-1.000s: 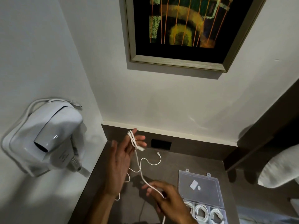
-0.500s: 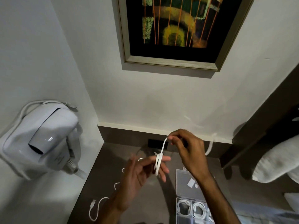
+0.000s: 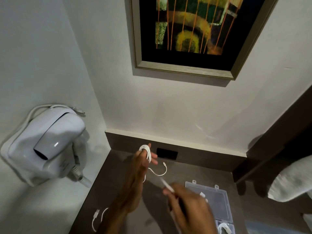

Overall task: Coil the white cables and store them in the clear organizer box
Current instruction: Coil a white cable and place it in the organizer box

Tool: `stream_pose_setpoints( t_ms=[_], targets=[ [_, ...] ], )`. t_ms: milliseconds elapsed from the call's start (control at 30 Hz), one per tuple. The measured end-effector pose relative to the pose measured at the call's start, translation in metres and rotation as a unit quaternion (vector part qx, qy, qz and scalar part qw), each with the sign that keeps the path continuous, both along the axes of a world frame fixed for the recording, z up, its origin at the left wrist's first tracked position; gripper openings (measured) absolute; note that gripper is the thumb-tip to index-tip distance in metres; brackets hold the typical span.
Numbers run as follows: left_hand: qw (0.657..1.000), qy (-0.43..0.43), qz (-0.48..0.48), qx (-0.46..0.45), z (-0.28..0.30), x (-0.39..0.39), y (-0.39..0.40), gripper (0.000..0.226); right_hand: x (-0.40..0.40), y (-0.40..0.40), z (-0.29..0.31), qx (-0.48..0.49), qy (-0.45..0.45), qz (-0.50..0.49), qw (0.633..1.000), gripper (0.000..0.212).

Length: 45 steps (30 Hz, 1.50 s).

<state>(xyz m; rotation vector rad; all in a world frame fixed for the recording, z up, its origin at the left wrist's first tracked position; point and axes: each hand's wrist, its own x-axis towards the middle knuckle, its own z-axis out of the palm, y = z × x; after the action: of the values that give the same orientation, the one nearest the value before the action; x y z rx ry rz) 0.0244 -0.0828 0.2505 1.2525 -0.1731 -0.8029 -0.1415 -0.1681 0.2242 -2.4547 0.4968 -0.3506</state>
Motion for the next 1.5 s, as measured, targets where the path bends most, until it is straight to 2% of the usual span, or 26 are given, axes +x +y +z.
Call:
stream_pose_setpoints(
  t_ms=[67, 100, 167, 233, 267, 333, 433, 467, 533, 567, 600, 633, 667, 700, 733, 767, 800, 833, 867, 900, 1000, 1067, 1167, 1333, 1433, 1500],
  targets=[
    [0.993, -0.086, -0.067, 0.034, 0.008, -0.020, 0.002, 0.034, 0.005, -0.026, 0.025, -0.096, -0.060, -0.017, 0.993, 0.031],
    [0.993, -0.090, -0.074, 0.034, 0.008, -0.029, -0.001, 0.048, 0.010, -0.040, 0.035, -0.144, -0.098, -0.019, 0.984, 0.024],
    [0.993, -0.081, -0.087, -0.007, -0.001, -0.036, -0.006, 0.103, 0.029, -0.062, 0.047, -0.173, -0.141, -0.027, 0.974, 0.015],
    [0.984, -0.114, -0.129, -0.035, -0.010, -0.043, -0.007, 0.133, 0.050, -0.083, 0.039, -0.075, -0.149, -0.031, 0.986, 0.017],
    [0.982, -0.113, -0.144, -0.057, -0.016, -0.045, -0.004, 0.135, 0.057, -0.089, 0.029, 0.022, -0.147, -0.021, 0.989, 0.018],
    [0.986, -0.061, -0.120, -0.102, -0.023, -0.041, 0.001, 0.121, 0.058, -0.088, 0.003, 0.188, -0.136, 0.011, 0.973, 0.026],
    [0.984, 0.009, -0.096, -0.153, -0.019, -0.031, 0.004, 0.104, 0.040, -0.052, -0.027, 0.264, -0.095, 0.044, 0.959, 0.032],
    [0.982, 0.015, -0.094, -0.164, -0.014, -0.028, 0.003, 0.107, 0.033, -0.038, -0.033, 0.241, -0.079, 0.042, 0.966, 0.030],
    [0.991, -0.033, -0.078, -0.107, -0.006, -0.024, -0.002, 0.110, 0.022, -0.021, -0.040, 0.147, -0.040, 0.057, 0.987, 0.035],
    [0.994, -0.071, -0.061, -0.049, -0.004, -0.022, -0.008, 0.093, 0.018, -0.017, -0.039, 0.082, -0.026, 0.059, 0.995, 0.035],
    [0.988, -0.130, -0.074, -0.034, -0.009, -0.022, -0.008, 0.062, 0.014, -0.015, -0.035, 0.013, -0.016, 0.060, 0.998, 0.034],
    [0.975, -0.188, -0.117, -0.002, -0.017, -0.026, -0.004, 0.046, 0.013, -0.016, -0.022, -0.071, 0.018, 0.067, 0.995, 0.035],
    [0.963, -0.222, -0.146, 0.046, -0.022, -0.027, -0.003, 0.042, 0.012, -0.021, -0.012, -0.147, 0.027, 0.078, 0.986, 0.033],
    [0.965, -0.203, -0.154, 0.064, -0.027, -0.028, -0.002, 0.043, 0.010, -0.028, 0.001, -0.188, 0.028, 0.091, 0.978, 0.029],
    [0.972, -0.158, -0.169, 0.036, -0.029, -0.035, -0.006, 0.046, 0.007, -0.035, 0.016, -0.212, 0.011, 0.096, 0.972, 0.027],
    [0.979, -0.114, -0.169, 0.013, -0.028, -0.047, -0.015, 0.061, 0.005, -0.043, 0.029, -0.248, -0.014, 0.094, 0.964, 0.025],
    [0.980, -0.098, -0.170, 0.028, -0.021, -0.052, -0.020, 0.091, 0.006, -0.054, 0.038, -0.257, -0.028, 0.098, 0.961, 0.022],
    [0.982, -0.079, -0.169, 0.042, -0.016, -0.055, -0.026, 0.121, 0.006, -0.066, 0.045, -0.244, -0.035, 0.109, 0.963, 0.019],
    [0.981, -0.072, -0.178, 0.021, -0.020, -0.057, -0.028, 0.138, 0.007, -0.079, 0.051, -0.209, -0.045, 0.126, 0.969, 0.019],
    [0.979, -0.079, -0.188, -0.004, -0.022, -0.058, -0.029, 0.141, 0.009, -0.092, 0.054, -0.167, -0.061, 0.141, 0.974, 0.018],
    [0.976, -0.097, -0.192, -0.021, -0.022, -0.053, -0.028, 0.108, 0.018, -0.117, 0.052, 0.016, -0.129, 0.149, 0.980, 0.008],
    [0.968, -0.163, -0.192, -0.007, -0.017, -0.049, -0.019, 0.073, 0.023, -0.123, 0.045, 0.134, -0.159, 0.133, 0.969, 0.007],
    [0.956, -0.225, -0.187, -0.001, -0.013, -0.049, -0.010, 0.030, 0.028, -0.122, 0.035, 0.238, -0.173, 0.142, 0.945, 0.021],
    [0.961, -0.206, -0.184, -0.021, -0.013, -0.044, -0.010, 0.028, 0.031, -0.122, 0.029, 0.244, -0.121, 0.189, 0.944, 0.014],
    [0.959, -0.189, -0.209, -0.039, -0.014, -0.042, -0.013, 0.039, 0.034, -0.127, 0.027, 0.312, -0.139, 0.193, 0.920, 0.009],
    [0.951, -0.209, -0.218, -0.067, -0.020, -0.040, -0.016, 0.028, 0.038, -0.124, 0.023, 0.371, -0.171, 0.188, 0.893, 0.007]
  ],
)
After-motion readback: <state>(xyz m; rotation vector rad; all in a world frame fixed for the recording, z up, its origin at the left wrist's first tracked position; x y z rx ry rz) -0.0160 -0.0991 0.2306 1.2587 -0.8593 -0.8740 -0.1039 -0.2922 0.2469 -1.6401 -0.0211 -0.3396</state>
